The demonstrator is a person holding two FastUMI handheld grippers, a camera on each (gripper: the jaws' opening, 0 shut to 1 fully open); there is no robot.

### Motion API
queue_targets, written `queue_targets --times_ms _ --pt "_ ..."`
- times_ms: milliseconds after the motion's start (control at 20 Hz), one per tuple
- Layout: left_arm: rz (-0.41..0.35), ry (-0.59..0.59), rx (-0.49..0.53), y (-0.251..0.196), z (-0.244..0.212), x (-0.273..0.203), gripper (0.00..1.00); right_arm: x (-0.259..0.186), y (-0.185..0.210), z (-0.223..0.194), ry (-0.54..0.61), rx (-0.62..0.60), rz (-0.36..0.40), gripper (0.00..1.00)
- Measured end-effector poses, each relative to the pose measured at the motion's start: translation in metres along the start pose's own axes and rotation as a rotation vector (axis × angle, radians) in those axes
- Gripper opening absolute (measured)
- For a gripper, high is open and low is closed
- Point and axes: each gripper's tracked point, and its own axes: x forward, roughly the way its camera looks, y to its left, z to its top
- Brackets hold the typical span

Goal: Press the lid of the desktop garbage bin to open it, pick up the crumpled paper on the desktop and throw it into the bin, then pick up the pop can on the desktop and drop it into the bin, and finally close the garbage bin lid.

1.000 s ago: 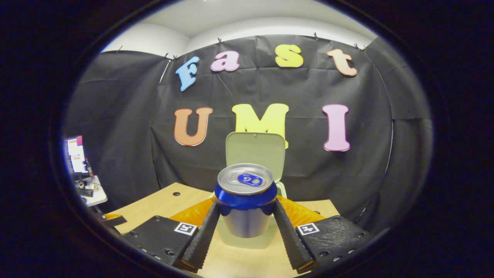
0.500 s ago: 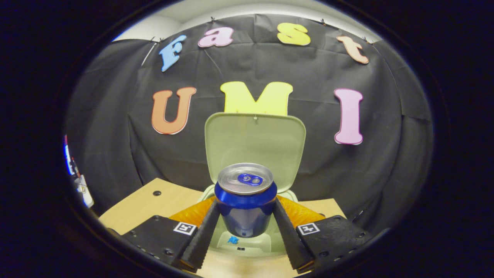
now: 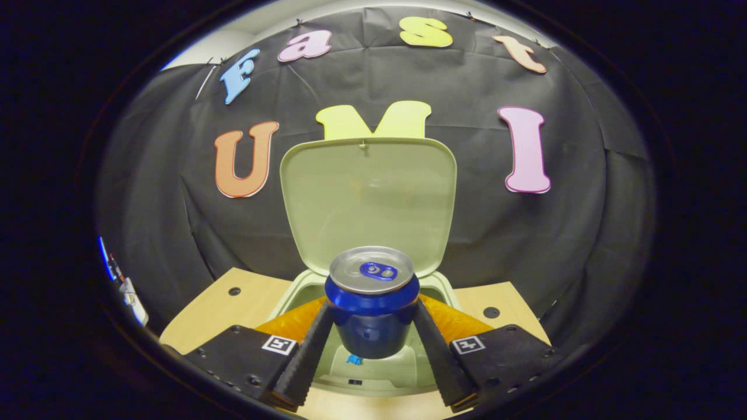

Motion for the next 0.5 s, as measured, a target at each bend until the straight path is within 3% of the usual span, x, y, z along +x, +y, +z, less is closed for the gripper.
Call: queue_targets --times_ms 50,100,500 --pt "-0.004 -0.002 0.002 -0.002 0.0 0.0 0.97 -0.005 -0.002 0.002 -0.008 -0.012 -0.007 0.82" --pt "-0.006 0.002 0.003 -0.003 -0.001 0.001 0.97 -0.006 -0.005 0.006 -0.02 -0.023 -0.022 0.98" --pt "0.009 0.032 -0.001 0.002 -0.01 0.007 0.98 -0.044 0.007 0.065 -0.108 -0.031 -0.015 0.97"
